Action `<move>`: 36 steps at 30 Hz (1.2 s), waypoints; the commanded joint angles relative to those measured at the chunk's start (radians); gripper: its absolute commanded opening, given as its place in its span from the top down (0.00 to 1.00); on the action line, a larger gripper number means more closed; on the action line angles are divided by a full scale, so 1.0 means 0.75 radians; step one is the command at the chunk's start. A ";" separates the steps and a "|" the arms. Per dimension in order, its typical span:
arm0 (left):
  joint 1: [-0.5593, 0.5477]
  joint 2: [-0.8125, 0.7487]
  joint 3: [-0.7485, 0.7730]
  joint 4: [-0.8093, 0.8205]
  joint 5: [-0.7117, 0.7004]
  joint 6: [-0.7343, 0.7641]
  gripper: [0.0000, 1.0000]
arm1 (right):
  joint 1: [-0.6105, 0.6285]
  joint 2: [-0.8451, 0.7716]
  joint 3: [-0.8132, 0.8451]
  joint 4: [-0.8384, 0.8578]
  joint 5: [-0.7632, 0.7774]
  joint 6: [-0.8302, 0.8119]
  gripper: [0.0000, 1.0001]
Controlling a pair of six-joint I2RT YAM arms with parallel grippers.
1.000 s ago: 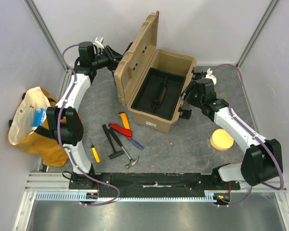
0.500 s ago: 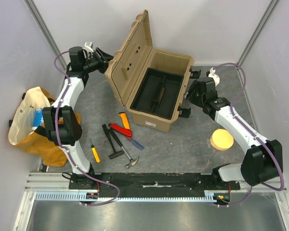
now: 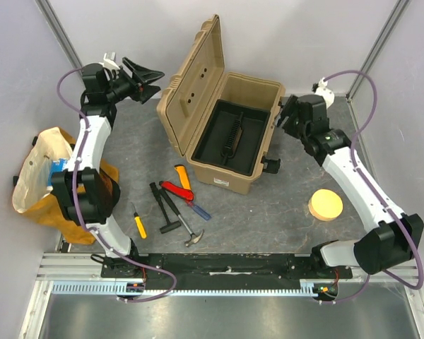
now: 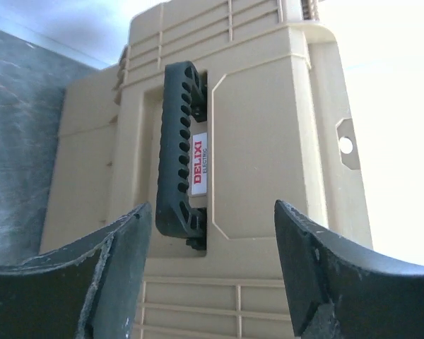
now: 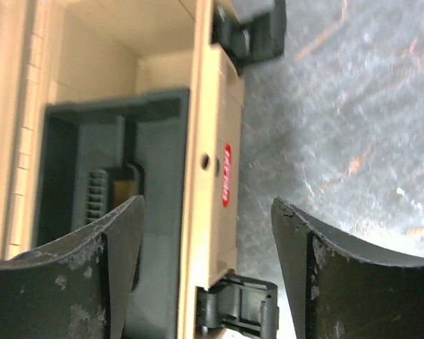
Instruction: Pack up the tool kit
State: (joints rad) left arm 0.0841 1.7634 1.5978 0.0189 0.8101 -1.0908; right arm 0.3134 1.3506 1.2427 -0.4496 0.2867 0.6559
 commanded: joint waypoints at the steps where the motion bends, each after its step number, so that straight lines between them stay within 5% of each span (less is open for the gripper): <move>1: 0.039 -0.189 0.064 -0.225 -0.212 0.225 0.21 | 0.012 -0.058 0.220 -0.071 0.092 -0.110 0.20; 7: 0.043 -0.416 0.019 -0.463 -0.654 0.536 0.07 | 0.167 -0.034 0.262 -0.033 0.117 -0.134 0.18; 15: 0.043 -0.614 -0.140 -0.635 -0.922 0.782 0.10 | 0.374 0.150 0.321 0.004 0.184 -0.040 0.23; 26: 0.043 -0.739 -0.535 -0.674 -0.806 0.651 0.22 | 0.443 0.435 0.386 0.027 0.148 0.091 0.32; 36: 0.043 -0.797 -0.603 -0.684 -0.863 0.685 0.23 | 0.443 0.568 0.433 0.051 0.158 0.117 0.33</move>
State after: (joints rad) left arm 0.1158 1.2118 1.1366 -0.5087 0.1879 -0.6006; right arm 0.6437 1.7561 1.5230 -0.4492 0.3725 0.7189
